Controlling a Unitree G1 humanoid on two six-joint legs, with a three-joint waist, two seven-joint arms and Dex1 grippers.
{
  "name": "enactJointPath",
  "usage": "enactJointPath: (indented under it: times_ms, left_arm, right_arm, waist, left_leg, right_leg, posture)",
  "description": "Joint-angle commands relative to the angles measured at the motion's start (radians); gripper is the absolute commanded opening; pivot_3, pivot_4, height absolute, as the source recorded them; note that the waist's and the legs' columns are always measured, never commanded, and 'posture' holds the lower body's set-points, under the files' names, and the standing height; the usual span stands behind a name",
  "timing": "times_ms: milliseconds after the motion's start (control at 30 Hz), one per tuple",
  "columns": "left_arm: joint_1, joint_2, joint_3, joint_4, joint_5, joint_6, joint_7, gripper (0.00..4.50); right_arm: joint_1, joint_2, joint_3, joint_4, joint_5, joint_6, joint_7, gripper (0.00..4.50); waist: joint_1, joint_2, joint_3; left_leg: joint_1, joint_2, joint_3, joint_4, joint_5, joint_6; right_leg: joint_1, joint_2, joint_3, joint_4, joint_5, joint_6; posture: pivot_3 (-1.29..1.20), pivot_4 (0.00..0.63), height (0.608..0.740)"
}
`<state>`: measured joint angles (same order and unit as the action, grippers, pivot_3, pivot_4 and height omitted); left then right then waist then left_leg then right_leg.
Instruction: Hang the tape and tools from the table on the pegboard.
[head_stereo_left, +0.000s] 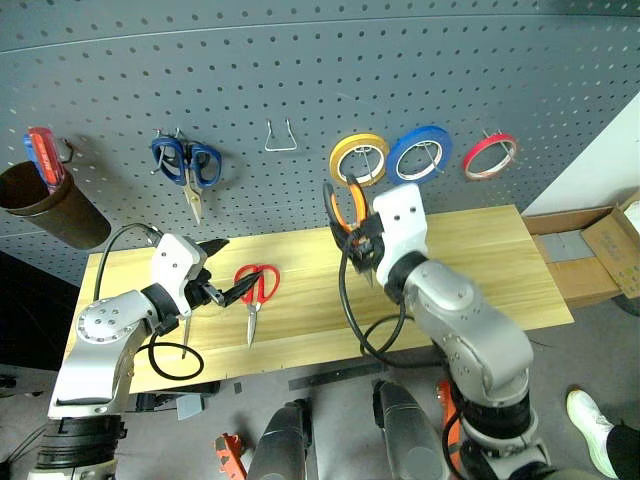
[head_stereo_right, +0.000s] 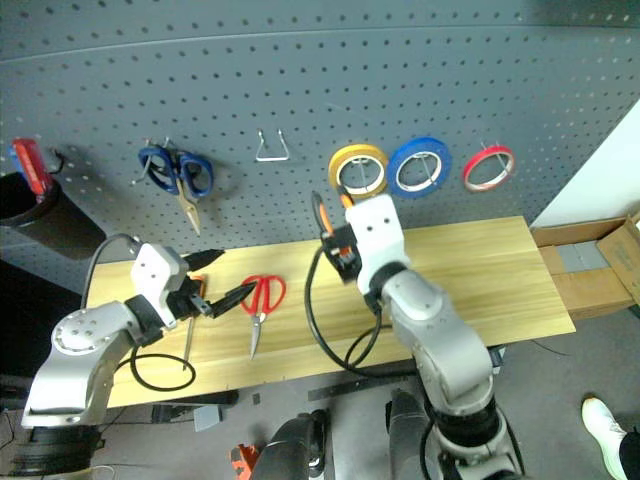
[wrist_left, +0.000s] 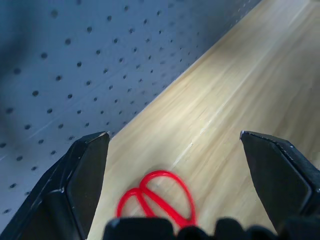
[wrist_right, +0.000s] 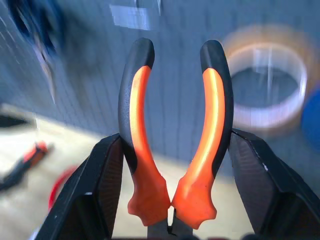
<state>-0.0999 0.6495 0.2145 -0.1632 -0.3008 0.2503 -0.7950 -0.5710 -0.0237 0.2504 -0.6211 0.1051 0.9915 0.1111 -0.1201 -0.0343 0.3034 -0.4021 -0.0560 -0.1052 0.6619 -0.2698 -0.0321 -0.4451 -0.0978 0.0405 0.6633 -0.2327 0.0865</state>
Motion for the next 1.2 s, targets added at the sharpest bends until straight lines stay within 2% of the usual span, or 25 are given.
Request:
enactJointPath:
  times_ms: [33,433,633,867,1200]
  left_arm:
    - [0.036,0.006,0.053,-0.072,-0.03,-0.004,0.021,4.5]
    - [0.09,-0.023,0.126,-0.148,-0.12,0.013,0.067,4.5]
    - [0.094,-0.052,0.146,-0.14,-0.099,-0.004,0.149,4.5]
    - [0.078,-0.04,0.101,-0.165,-0.112,0.018,0.128,4.5]
    - [-0.024,-0.056,0.04,-0.142,-0.104,0.022,0.131,4.5]
  right_arm:
    - [-0.07,0.019,-0.007,0.039,0.018,-0.101,0.035,2.69]
    - [-0.34,0.174,-0.054,0.436,0.059,-0.392,0.091,2.69]
    - [-0.451,0.186,-0.046,0.639,0.018,-0.622,0.118,2.69]
    - [-0.564,0.19,-0.071,0.882,-0.054,-0.925,0.074,2.69]
    - [-0.709,0.224,-0.137,1.291,-0.115,-1.379,-0.08,2.69]
  waist:
    - [0.004,-0.001,-0.004]
    - [0.04,-0.006,-0.034]
    - [0.051,-0.009,-0.047]
    - [0.062,-0.01,-0.054]
    - [0.065,-0.011,-0.057]
  left_leg:
    - [0.0,0.0,0.0,-0.001,0.001,-0.001]
    - [0.0,0.0,0.0,-0.001,0.002,-0.005]
    - [0.0,-0.001,0.0,-0.001,0.003,-0.006]
    - [0.001,-0.001,0.0,-0.001,0.003,-0.01]
    - [0.001,0.0,0.0,-0.001,0.004,-0.012]
  right_leg:
    - [0.0,0.0,0.0,0.0,0.0,0.0]
    - [-0.001,0.001,0.0,0.0,0.001,-0.001]
    - [-0.001,0.002,0.0,0.0,0.001,-0.002]
    - [-0.002,0.007,0.0,0.0,0.002,-0.004]
    - [-0.002,0.008,0.0,0.001,0.003,-0.005]
  posture:
    - [-0.05,0.222,0.74]
    - [0.04,0.172,0.74]
    - [0.06,0.161,0.74]
    - [0.07,0.161,0.74]
    - [0.08,0.16,0.74]
